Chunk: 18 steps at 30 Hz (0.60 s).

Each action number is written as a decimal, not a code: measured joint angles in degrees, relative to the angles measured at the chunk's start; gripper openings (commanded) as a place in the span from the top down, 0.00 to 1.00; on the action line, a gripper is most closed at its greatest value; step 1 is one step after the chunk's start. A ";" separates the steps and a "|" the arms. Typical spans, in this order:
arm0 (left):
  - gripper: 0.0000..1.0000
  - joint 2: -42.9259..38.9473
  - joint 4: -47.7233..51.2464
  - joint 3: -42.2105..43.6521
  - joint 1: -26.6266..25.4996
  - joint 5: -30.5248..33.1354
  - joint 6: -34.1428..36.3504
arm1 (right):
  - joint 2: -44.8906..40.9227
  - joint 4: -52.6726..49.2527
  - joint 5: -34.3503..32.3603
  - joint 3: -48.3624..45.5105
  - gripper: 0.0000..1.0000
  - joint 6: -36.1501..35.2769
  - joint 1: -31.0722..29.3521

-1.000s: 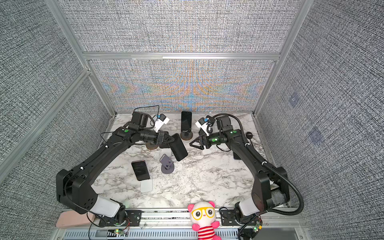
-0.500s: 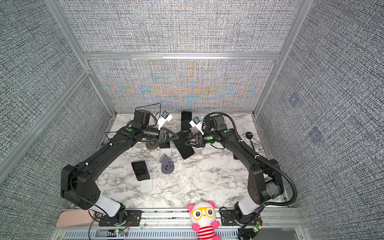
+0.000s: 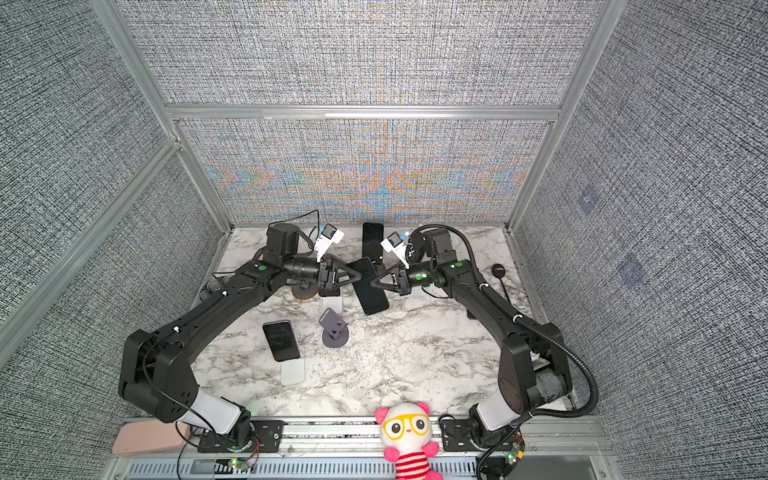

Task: Remove the phone from the phone stand
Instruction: 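Lift the black phone with the left gripper toward the approaching right gripper, then close the right gripper on the black phone held by the left gripper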

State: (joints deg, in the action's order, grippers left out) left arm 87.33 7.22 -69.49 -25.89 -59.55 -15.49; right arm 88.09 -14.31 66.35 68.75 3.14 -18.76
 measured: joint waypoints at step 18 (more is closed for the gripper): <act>0.50 2.14 -28.15 9.90 -2.32 1.09 -16.98 | -3.34 23.76 -1.44 -7.26 1.00 20.92 3.06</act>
State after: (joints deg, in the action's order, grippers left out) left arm 89.47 -20.93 -59.59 -28.21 -58.46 -32.47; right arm 84.75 9.45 64.90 61.49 24.05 -15.70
